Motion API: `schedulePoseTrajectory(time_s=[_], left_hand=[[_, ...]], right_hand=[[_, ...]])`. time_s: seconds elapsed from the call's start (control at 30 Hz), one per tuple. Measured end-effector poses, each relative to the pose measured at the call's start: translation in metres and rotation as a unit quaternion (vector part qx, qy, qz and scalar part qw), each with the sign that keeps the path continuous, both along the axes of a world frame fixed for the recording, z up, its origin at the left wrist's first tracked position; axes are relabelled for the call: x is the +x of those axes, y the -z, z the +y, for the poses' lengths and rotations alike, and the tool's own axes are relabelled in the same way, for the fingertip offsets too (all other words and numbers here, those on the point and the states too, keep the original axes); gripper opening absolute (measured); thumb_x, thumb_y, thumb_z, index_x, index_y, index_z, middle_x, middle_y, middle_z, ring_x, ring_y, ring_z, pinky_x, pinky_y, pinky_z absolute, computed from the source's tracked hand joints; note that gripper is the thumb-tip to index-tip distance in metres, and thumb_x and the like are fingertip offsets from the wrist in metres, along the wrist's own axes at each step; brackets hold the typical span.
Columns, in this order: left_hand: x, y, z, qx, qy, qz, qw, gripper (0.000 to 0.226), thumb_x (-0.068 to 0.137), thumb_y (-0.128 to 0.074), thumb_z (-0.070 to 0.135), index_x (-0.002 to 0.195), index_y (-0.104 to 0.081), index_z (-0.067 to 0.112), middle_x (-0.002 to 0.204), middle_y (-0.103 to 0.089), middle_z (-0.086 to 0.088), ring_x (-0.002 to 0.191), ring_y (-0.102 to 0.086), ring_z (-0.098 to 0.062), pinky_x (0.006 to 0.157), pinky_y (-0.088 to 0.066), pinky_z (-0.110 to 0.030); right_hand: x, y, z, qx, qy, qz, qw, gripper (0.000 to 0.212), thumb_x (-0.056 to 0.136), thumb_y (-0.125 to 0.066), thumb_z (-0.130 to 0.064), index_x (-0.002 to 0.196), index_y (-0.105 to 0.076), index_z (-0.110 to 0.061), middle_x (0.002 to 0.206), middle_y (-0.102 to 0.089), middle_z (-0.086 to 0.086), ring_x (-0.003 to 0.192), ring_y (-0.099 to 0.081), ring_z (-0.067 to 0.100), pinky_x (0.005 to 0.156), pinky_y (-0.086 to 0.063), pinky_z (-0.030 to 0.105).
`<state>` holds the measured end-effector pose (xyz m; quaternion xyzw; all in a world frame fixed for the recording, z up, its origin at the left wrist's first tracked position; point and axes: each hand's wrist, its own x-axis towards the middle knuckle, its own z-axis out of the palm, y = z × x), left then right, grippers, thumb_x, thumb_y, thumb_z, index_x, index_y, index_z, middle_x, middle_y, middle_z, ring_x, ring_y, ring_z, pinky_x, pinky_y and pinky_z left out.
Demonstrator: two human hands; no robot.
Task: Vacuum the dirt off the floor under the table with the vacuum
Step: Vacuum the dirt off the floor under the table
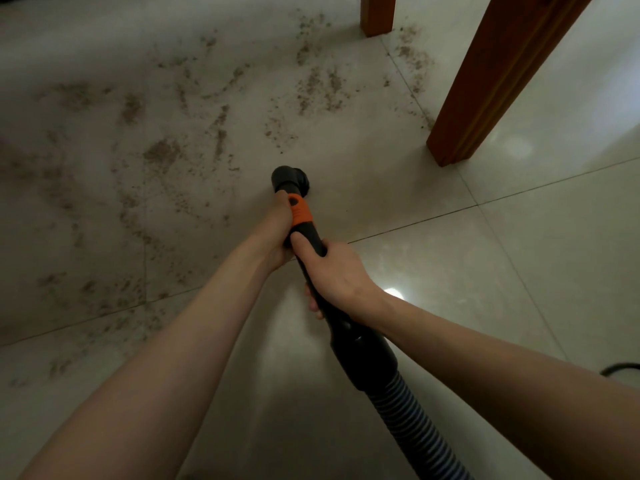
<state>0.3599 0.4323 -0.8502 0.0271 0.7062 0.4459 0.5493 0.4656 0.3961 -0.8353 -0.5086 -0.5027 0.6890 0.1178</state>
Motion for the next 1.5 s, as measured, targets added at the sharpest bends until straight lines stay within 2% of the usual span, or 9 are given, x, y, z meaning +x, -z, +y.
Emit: schedulePoseTrajectory(time_s=[0.17,0.4,0.7,0.9,1.03,1.13,1.27,1.37,1.5], left_hand=[[0.009,-0.001,-0.003,-0.017,0.019,-0.022,0.999,0.041,0.100,-0.031,0.043,0.080,-0.045,0.009,0.070,-0.047,-0.006,0.060,-0.048,-0.017,0.057,-0.044,-0.029],[0.021,0.002,-0.022,-0.024,0.014,0.006,1.000,0.031,0.099,-0.033,0.032,0.079,-0.042,0.011,0.069,-0.042,-0.005,0.058,-0.042,-0.016,0.055,-0.039,-0.028],[0.072,0.001,-0.014,-0.008,0.065,-0.029,0.997,0.031,0.100,-0.032,0.034,0.083,-0.044,0.011,0.071,-0.046,-0.007,0.060,-0.047,-0.018,0.057,-0.043,-0.029],[0.100,-0.003,0.009,-0.001,0.109,-0.048,0.993,0.037,0.101,-0.029,0.037,0.080,-0.043,0.010,0.070,-0.045,-0.007,0.060,-0.045,-0.018,0.057,-0.042,-0.030],[0.095,-0.006,0.023,0.007,0.106,-0.062,0.992,0.038,0.101,-0.030,0.040,0.091,-0.047,0.007,0.070,-0.050,-0.009,0.058,-0.048,-0.018,0.052,-0.041,-0.027],[0.078,-0.009,0.028,0.017,0.088,-0.050,0.995,0.037,0.100,-0.031,0.037,0.087,-0.048,0.008,0.069,-0.050,-0.009,0.056,-0.048,-0.018,0.049,-0.040,-0.026],[0.044,-0.009,0.031,0.027,0.049,-0.021,0.998,0.037,0.101,-0.029,0.035,0.080,-0.045,0.009,0.069,-0.046,-0.007,0.057,-0.044,-0.018,0.051,-0.039,-0.027],[0.020,-0.006,0.033,0.041,0.022,-0.001,0.999,0.033,0.101,-0.028,0.030,0.082,-0.045,0.009,0.068,-0.042,-0.006,0.056,-0.040,-0.017,0.051,-0.036,-0.026],[-0.015,0.006,0.032,0.039,-0.021,0.029,0.999,0.033,0.102,-0.027,0.033,0.114,-0.045,0.008,0.074,-0.047,-0.005,0.057,-0.044,-0.016,0.049,-0.039,-0.025]], right_hand=[[0.009,-0.003,-0.006,0.005,0.019,-0.022,1.000,0.037,0.095,-0.048,-0.046,0.081,-0.048,-0.011,0.060,-0.054,0.009,0.035,-0.051,0.016,0.038,-0.043,0.024],[0.026,-0.007,-0.023,-0.021,-0.020,-0.019,0.999,0.041,0.095,-0.046,-0.048,0.085,-0.049,-0.009,0.054,-0.054,0.006,0.039,-0.052,0.020,0.041,-0.044,0.026],[0.067,-0.012,-0.029,-0.001,0.064,-0.061,0.996,0.039,0.094,-0.047,-0.048,0.086,-0.050,-0.011,0.062,-0.057,0.009,0.036,-0.053,0.013,0.039,-0.046,0.024],[0.092,-0.014,-0.014,0.023,0.089,-0.097,0.991,0.038,0.094,-0.047,-0.048,0.090,-0.051,-0.010,0.067,-0.061,0.011,0.042,-0.057,0.016,0.043,-0.052,0.026],[0.090,-0.006,-0.006,0.099,0.034,-0.183,0.978,0.043,0.089,-0.046,-0.058,0.093,-0.053,-0.016,0.077,-0.067,0.006,0.062,-0.067,0.021,0.065,-0.059,0.037],[0.080,-0.002,-0.006,0.118,-0.041,-0.235,0.964,0.048,0.086,-0.046,-0.063,0.104,-0.048,-0.017,0.092,-0.067,0.007,0.080,-0.067,0.025,0.077,-0.057,0.040],[0.056,-0.002,-0.009,0.168,-0.085,-0.236,0.953,0.042,0.092,-0.041,-0.060,0.101,-0.040,-0.019,0.090,-0.062,0.003,0.079,-0.062,0.021,0.070,-0.052,0.034],[0.035,0.001,-0.008,0.211,-0.092,-0.222,0.948,0.046,0.093,-0.039,-0.059,0.102,-0.046,-0.015,0.088,-0.061,0.004,0.078,-0.060,0.022,0.067,-0.049,0.033],[0.008,0.010,0.003,0.224,-0.140,-0.210,0.941,0.052,0.093,-0.038,-0.060,0.108,-0.051,-0.013,0.092,-0.064,0.008,0.083,-0.063,0.027,0.075,-0.053,0.040]])
